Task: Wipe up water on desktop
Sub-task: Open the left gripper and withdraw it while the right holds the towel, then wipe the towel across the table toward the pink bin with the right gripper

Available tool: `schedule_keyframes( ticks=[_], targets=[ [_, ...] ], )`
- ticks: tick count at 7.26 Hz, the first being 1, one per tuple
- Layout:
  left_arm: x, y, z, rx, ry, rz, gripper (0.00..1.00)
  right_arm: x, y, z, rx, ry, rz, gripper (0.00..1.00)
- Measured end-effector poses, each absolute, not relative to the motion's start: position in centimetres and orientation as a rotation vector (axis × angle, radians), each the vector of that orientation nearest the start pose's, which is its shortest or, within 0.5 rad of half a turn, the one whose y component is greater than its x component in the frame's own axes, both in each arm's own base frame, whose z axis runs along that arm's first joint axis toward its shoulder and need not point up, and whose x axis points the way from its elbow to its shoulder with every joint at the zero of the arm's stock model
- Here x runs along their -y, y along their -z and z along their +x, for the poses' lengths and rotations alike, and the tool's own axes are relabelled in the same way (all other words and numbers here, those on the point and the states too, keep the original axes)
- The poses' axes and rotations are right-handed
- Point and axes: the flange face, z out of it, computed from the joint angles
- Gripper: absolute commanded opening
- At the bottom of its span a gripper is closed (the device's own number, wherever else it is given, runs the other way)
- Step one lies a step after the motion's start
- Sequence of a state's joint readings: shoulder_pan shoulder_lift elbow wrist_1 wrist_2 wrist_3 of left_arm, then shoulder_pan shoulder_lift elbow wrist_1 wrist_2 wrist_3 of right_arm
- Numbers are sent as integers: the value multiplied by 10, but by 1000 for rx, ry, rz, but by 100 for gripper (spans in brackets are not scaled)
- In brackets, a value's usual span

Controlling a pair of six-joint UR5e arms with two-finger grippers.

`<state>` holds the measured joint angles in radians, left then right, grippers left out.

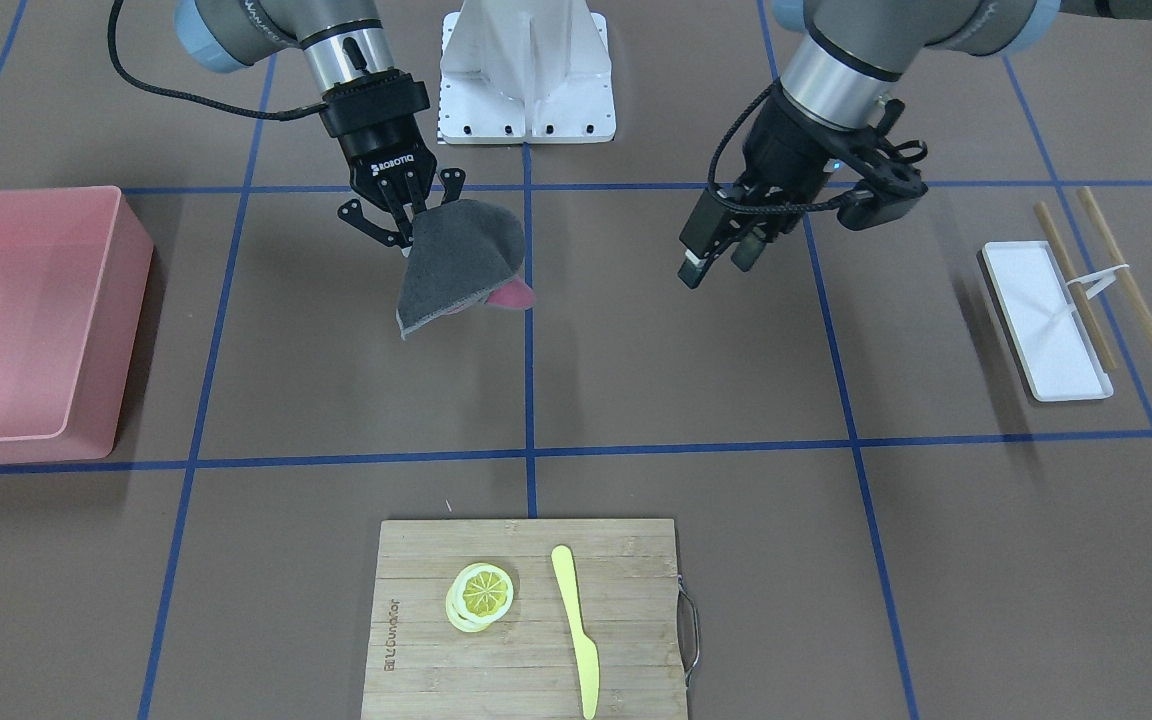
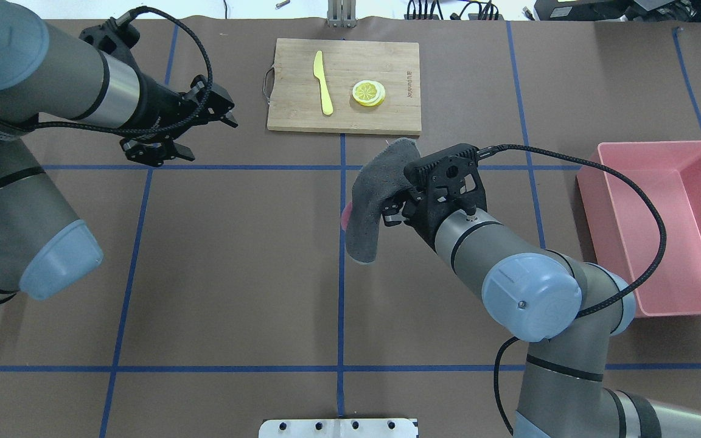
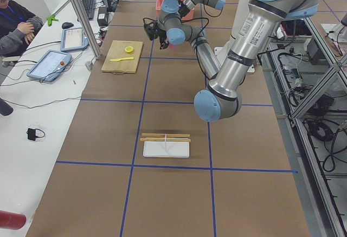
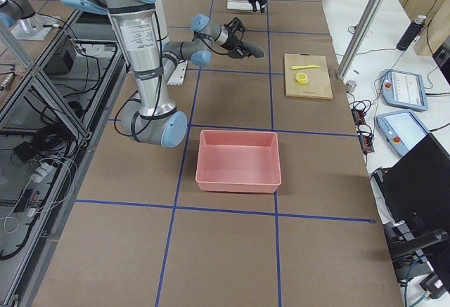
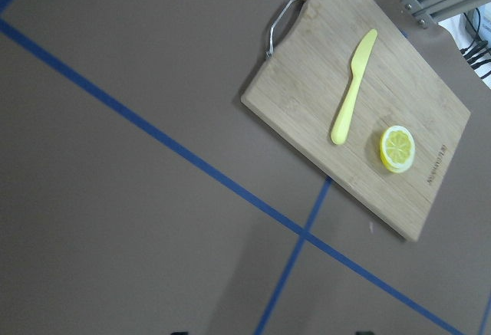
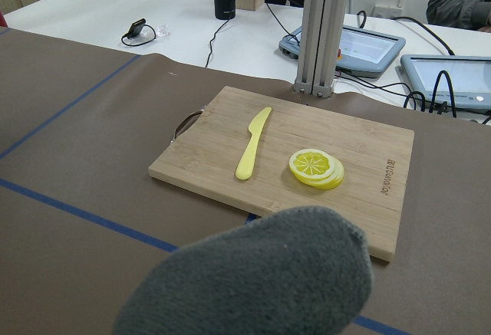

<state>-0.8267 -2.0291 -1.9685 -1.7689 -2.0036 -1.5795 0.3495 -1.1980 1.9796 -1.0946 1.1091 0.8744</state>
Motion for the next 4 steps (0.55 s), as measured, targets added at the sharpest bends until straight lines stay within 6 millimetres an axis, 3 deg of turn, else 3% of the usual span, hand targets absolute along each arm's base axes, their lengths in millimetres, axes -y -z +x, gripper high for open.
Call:
schedule_keyframes(
  ticks=[3,4],
  targets=[
    [501,-279,287,-867,165,394,99,355,-219,-454,859,9,955,0],
    [507,-309,267,-740,27,470,99,355,-221,-454,855,10,953,0]
  ],
)
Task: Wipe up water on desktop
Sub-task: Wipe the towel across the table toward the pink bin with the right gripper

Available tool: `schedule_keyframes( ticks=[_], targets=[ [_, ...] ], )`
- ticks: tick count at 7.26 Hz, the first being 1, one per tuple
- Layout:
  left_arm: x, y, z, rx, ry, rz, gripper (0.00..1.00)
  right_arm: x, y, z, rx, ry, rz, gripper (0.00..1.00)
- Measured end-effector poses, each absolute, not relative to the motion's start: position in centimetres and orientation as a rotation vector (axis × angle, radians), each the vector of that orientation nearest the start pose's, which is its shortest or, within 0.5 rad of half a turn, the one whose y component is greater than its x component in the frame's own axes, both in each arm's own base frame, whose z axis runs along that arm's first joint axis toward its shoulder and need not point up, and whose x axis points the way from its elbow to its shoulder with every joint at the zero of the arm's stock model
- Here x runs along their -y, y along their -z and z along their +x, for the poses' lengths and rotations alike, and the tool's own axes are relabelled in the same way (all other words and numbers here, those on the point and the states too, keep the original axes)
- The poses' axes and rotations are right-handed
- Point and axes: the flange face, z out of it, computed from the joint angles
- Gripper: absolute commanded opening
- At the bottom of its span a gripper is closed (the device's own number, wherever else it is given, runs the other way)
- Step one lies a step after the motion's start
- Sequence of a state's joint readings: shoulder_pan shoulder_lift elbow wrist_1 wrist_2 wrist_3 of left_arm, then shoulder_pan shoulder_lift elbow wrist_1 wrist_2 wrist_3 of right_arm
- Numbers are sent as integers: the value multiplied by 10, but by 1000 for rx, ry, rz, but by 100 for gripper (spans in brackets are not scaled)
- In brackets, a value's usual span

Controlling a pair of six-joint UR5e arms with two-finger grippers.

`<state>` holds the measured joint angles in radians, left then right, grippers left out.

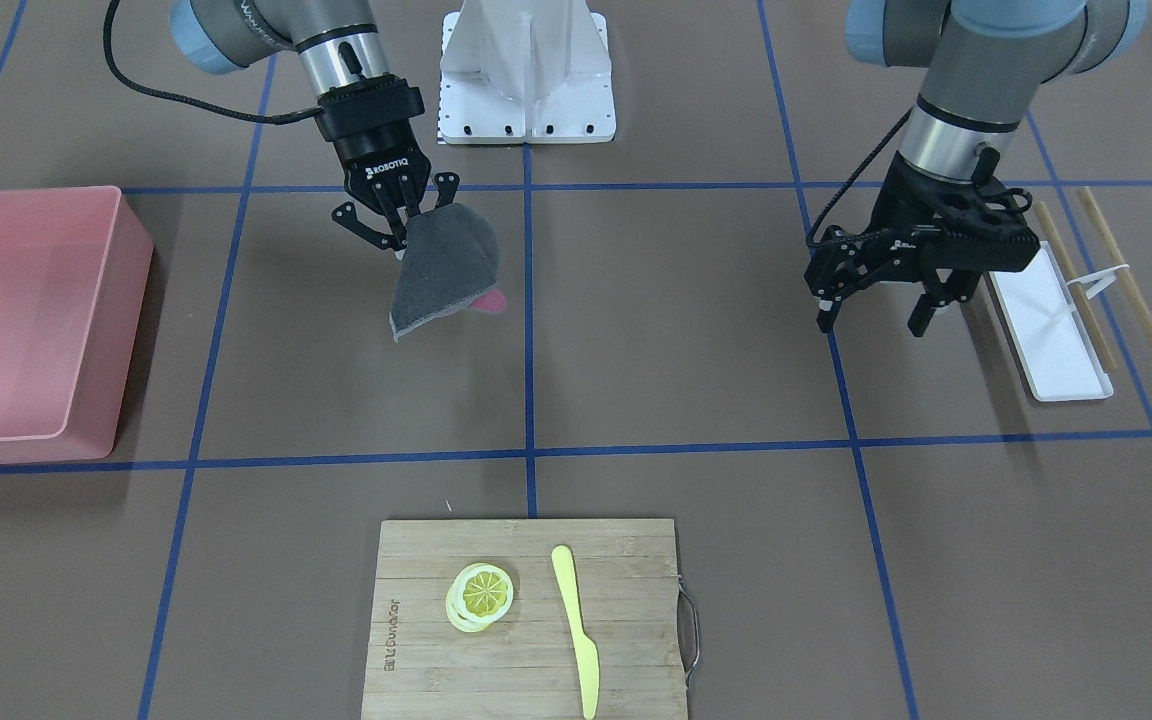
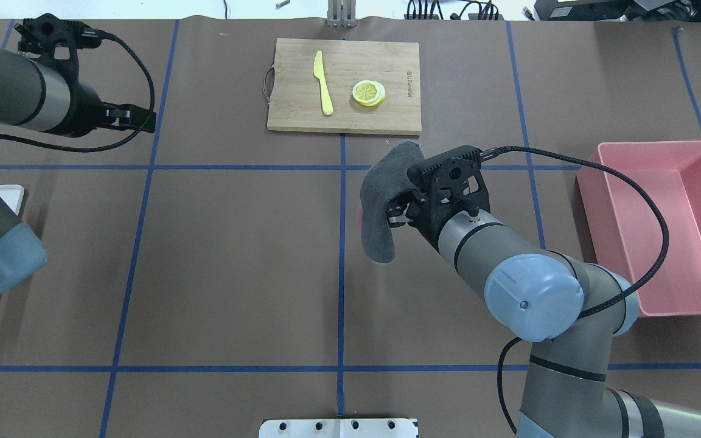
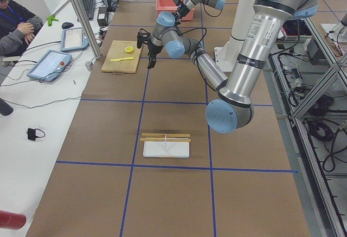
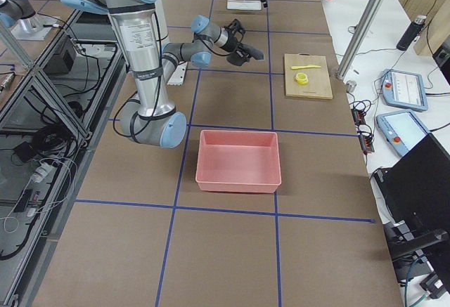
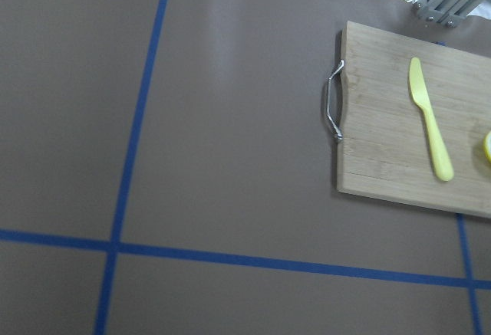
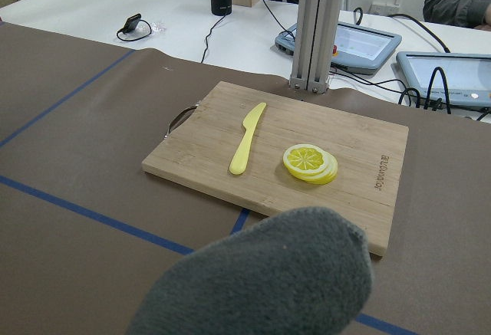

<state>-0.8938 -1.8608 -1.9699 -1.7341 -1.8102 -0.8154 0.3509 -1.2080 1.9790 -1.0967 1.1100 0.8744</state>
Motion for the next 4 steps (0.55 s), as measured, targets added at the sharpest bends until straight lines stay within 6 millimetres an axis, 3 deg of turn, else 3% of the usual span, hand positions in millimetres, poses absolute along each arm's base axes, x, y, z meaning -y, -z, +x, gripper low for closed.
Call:
schedule_keyframes(
  ticks=[2,4],
  targets=[
    [532,-356,189,-500,-163,482,99,357,-225,-453,838,12,947,0],
    [545,-405,89,-373,-263,409,99,361,-230,-452,779,25,923,0]
  ],
)
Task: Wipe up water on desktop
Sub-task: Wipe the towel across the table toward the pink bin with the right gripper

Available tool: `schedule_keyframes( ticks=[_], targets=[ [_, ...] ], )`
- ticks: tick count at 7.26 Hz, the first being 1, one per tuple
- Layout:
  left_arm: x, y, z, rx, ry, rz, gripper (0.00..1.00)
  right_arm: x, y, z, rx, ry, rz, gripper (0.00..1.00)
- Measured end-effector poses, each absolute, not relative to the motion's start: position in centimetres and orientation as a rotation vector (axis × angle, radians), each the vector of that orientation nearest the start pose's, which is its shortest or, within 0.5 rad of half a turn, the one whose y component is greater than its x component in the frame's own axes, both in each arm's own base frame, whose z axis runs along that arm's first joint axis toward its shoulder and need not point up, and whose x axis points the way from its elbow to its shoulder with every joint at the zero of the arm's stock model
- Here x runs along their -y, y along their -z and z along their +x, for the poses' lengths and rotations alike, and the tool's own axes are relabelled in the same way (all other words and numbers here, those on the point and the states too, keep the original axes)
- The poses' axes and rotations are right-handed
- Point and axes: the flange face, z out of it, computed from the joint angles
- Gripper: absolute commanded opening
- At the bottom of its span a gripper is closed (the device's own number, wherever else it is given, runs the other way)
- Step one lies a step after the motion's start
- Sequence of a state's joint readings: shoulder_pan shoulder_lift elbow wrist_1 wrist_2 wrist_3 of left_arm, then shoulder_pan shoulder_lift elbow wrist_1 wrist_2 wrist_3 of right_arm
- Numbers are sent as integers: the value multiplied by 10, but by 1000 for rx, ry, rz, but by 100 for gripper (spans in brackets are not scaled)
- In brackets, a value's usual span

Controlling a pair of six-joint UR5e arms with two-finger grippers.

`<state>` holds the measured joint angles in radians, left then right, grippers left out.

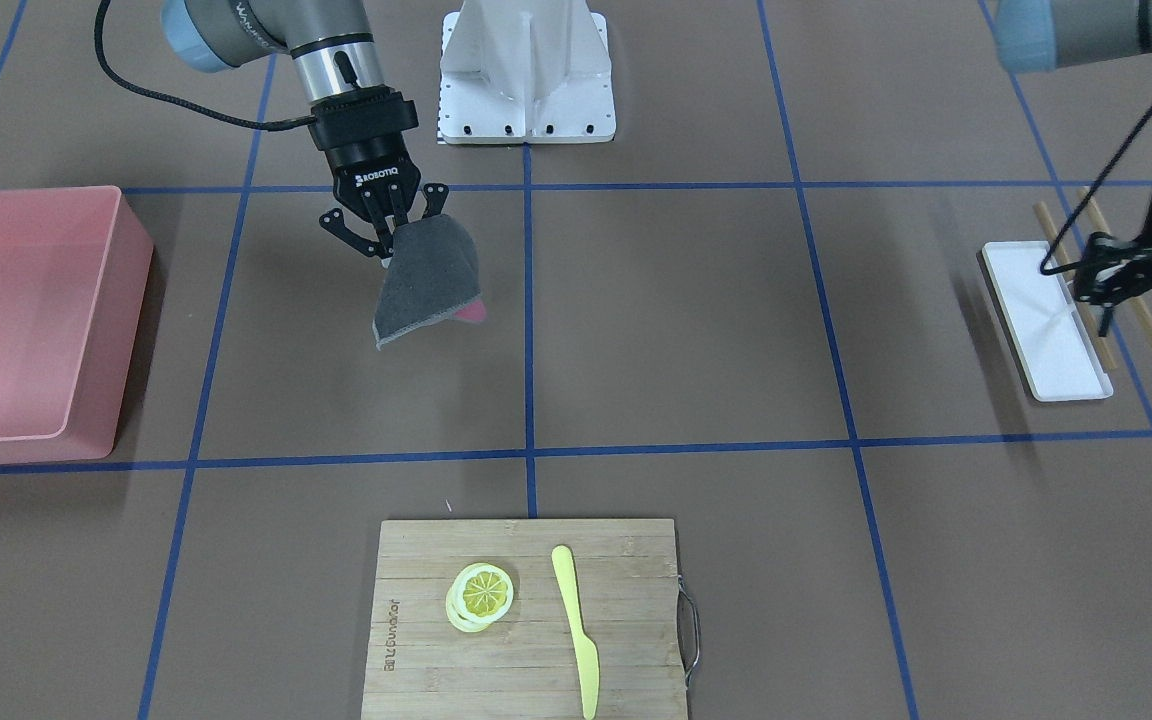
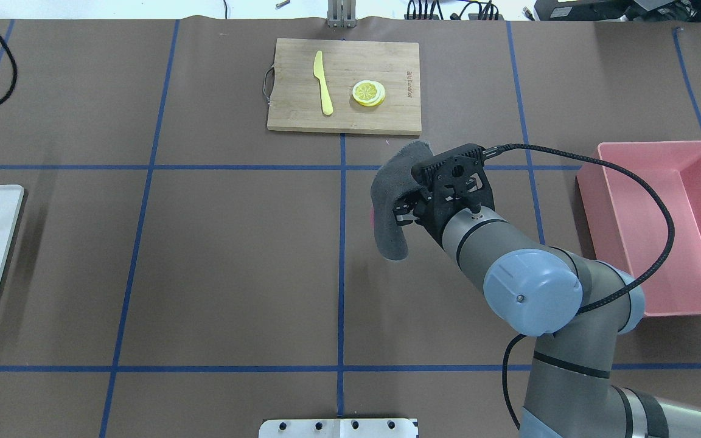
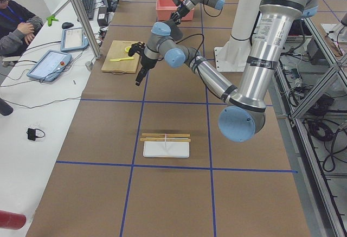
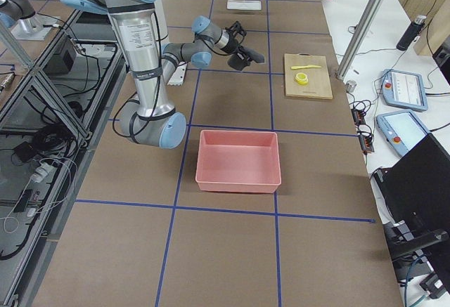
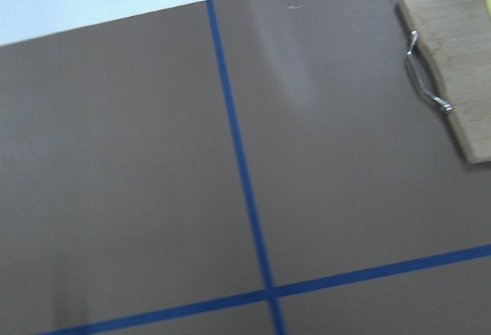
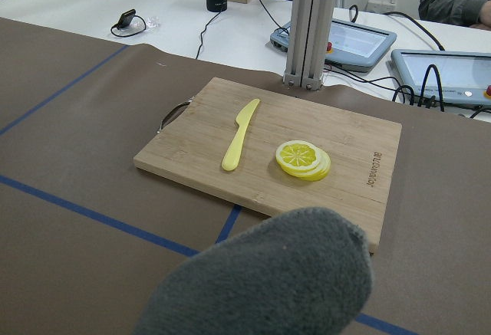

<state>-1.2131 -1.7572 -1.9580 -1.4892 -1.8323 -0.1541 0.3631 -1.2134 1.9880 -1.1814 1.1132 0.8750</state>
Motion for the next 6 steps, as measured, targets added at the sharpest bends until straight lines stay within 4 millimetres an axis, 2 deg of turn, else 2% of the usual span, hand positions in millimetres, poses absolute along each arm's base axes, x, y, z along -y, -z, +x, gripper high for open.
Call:
schedule_keyframes(
  ticks=[2,3,4,5,6],
  targets=[
    [550,-477,-21,-436,-120,259,99,371,-241,-448,688,39,879,0],
    [542,-519,-63,-492,-35,187,99,378,-248,-442,628,53,838,0],
    [526,-555,-86,-566,25,125,99,382,-256,-433,539,78,775,0],
    [511,-577,-95,-609,56,90,99,382,-264,-421,419,110,698,0],
    [502,-588,-98,-626,70,71,99,380,-275,-412,306,140,629,0]
  ],
)
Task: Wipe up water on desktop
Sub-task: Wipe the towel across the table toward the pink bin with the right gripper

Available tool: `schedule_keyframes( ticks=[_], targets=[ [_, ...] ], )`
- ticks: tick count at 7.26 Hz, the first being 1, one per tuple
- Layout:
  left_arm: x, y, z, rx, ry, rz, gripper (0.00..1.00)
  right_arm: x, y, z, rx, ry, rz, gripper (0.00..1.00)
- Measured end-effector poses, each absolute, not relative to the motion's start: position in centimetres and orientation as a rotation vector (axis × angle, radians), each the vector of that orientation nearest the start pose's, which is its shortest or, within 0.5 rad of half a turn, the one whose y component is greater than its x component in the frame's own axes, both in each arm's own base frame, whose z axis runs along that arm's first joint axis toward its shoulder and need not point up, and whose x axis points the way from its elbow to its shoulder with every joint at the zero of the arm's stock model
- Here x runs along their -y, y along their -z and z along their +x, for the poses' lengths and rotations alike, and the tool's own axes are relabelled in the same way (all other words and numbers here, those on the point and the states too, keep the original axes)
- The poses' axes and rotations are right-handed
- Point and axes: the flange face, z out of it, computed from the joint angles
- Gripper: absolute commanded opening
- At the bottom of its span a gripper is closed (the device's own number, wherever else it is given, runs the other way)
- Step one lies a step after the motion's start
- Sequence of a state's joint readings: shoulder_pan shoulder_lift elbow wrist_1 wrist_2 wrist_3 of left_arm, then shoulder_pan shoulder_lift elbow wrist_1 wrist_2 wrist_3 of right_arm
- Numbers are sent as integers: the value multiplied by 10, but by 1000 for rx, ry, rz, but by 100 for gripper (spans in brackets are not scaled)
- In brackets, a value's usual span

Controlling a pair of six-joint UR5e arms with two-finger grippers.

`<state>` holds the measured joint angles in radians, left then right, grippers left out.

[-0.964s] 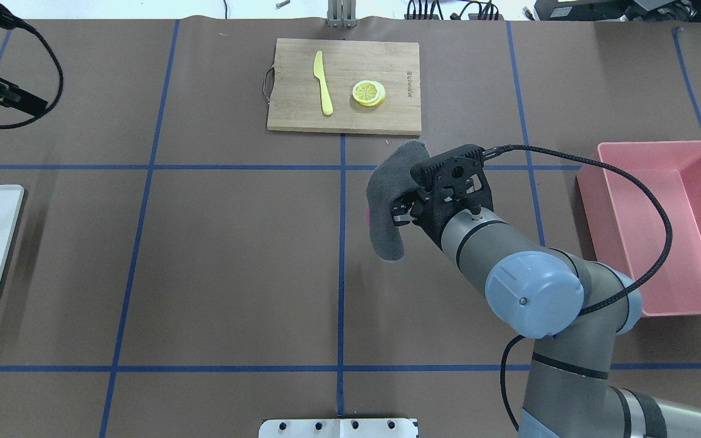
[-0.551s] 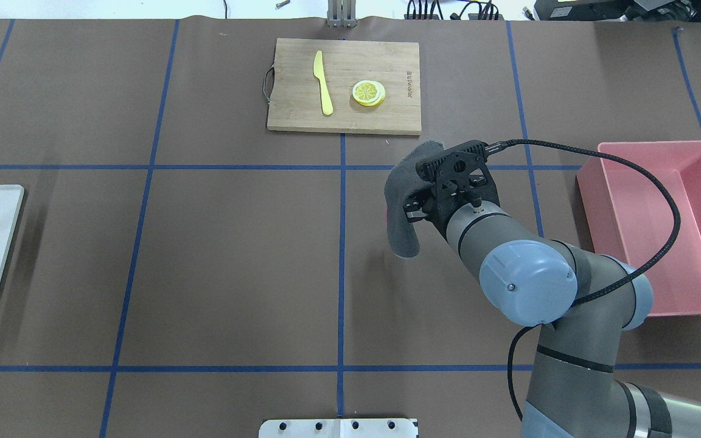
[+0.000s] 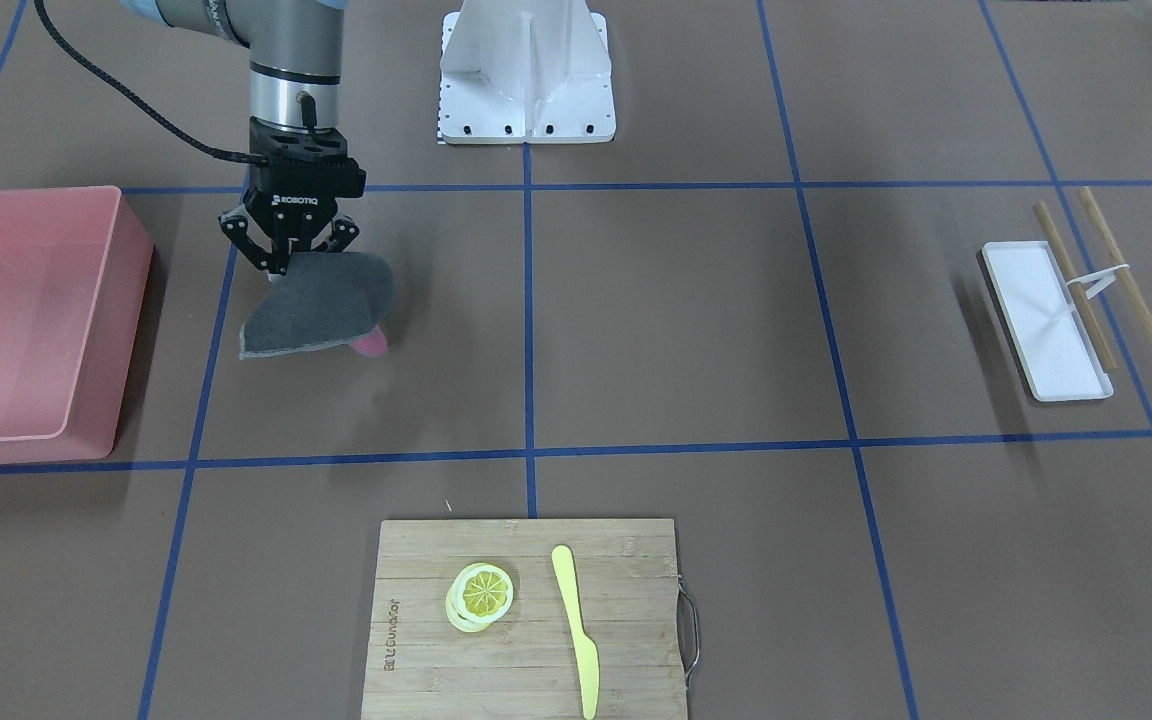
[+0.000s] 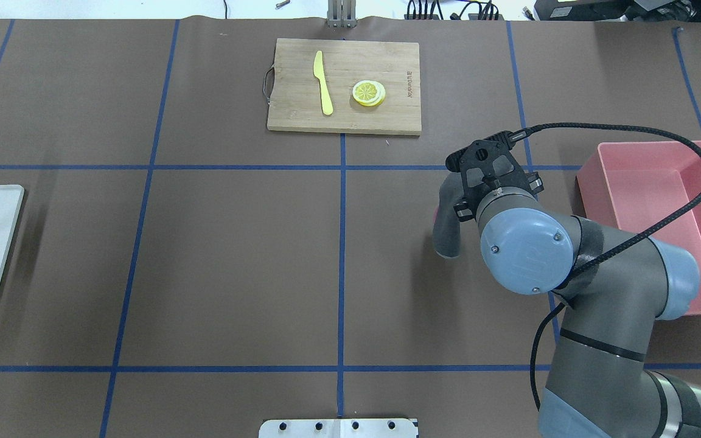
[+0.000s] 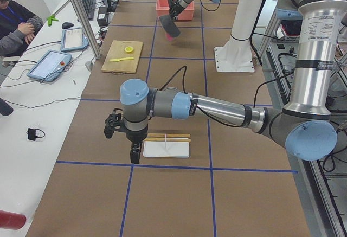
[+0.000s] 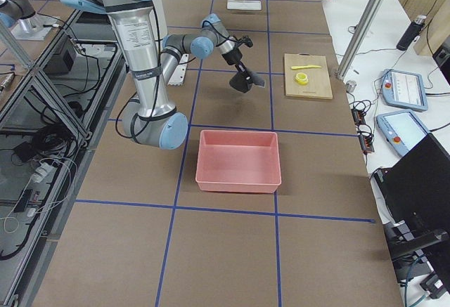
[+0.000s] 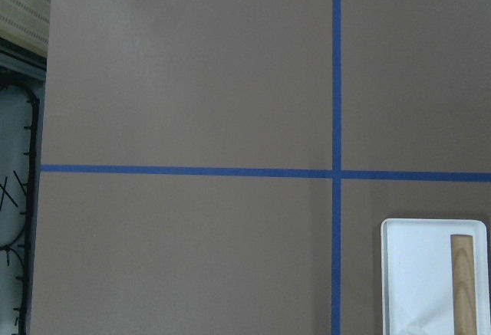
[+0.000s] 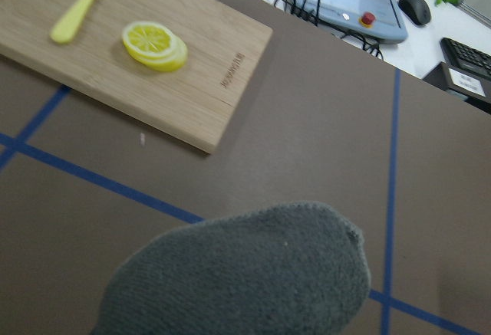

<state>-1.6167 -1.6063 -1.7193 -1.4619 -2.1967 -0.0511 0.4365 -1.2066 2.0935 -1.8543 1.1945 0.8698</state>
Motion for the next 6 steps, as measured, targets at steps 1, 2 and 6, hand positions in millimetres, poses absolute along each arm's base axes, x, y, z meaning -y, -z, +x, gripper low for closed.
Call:
schedule_keyframes(
  ticks=[1,2,6],
  targets=[
    [497,-595,-99,-633,76,62,99,381,-293,-407,194,174,566,0],
    [495,-597,-99,-635,78,57,99,388,-315,-406,92,205,510,0],
    [493,-597,-99,-638,78,59,99,446,-370,-473,-112,266,384,0]
  ],
)
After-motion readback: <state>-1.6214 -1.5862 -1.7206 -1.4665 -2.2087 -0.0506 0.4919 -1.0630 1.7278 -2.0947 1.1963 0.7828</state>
